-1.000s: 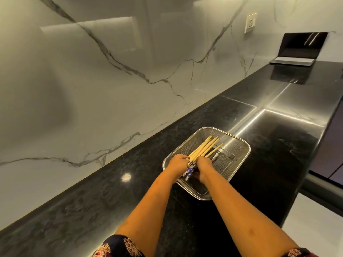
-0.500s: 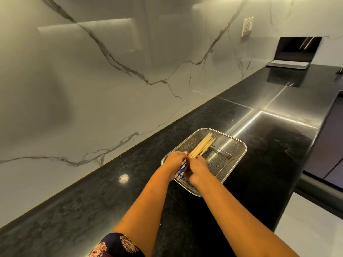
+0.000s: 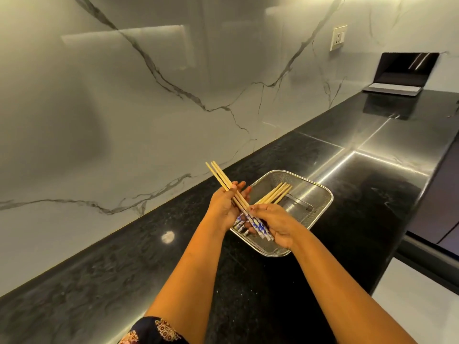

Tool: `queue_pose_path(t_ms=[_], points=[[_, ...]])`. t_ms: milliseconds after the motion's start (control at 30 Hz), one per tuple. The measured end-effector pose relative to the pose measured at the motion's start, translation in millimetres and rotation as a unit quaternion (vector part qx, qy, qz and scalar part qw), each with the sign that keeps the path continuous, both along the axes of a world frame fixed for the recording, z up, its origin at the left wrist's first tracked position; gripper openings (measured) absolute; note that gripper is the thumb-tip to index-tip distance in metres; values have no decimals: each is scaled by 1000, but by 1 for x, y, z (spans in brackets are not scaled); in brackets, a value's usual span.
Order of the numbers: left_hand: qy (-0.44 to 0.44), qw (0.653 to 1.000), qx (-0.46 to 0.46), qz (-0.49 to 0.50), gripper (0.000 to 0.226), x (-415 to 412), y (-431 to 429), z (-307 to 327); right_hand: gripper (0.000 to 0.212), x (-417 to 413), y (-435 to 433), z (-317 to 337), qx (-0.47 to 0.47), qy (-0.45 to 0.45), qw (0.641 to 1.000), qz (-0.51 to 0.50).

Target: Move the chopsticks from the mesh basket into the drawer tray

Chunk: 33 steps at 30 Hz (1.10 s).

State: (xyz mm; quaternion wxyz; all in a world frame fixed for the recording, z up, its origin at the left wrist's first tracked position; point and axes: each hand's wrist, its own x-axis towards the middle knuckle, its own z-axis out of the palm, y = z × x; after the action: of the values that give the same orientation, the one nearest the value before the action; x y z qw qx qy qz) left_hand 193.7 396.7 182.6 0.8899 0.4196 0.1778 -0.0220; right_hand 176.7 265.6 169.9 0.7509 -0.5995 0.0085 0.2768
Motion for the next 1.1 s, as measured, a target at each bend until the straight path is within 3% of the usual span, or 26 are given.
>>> queue_pose_path(t_ms=[167,300,900,1000,1100], points=[[-6,996,-33,79,15,-10,-4,10,38,-24,-12,-7,122,104,970,-182],[0,998,-32,56,14,-28,-23,15,50,-37,-9,-5,198,122,934,-272],[-10,998,-61,11,18,-106,-85,28,57,-105,-46,9,259,65,885,-381],[-17,999,-48,-4,19,-122,-86,18,48,-119,-58,3,228,37,903,-363],[-32,998,-42,-21,19,-144,-88,7,39,-138,-65,1,99,-30,960,-258]])
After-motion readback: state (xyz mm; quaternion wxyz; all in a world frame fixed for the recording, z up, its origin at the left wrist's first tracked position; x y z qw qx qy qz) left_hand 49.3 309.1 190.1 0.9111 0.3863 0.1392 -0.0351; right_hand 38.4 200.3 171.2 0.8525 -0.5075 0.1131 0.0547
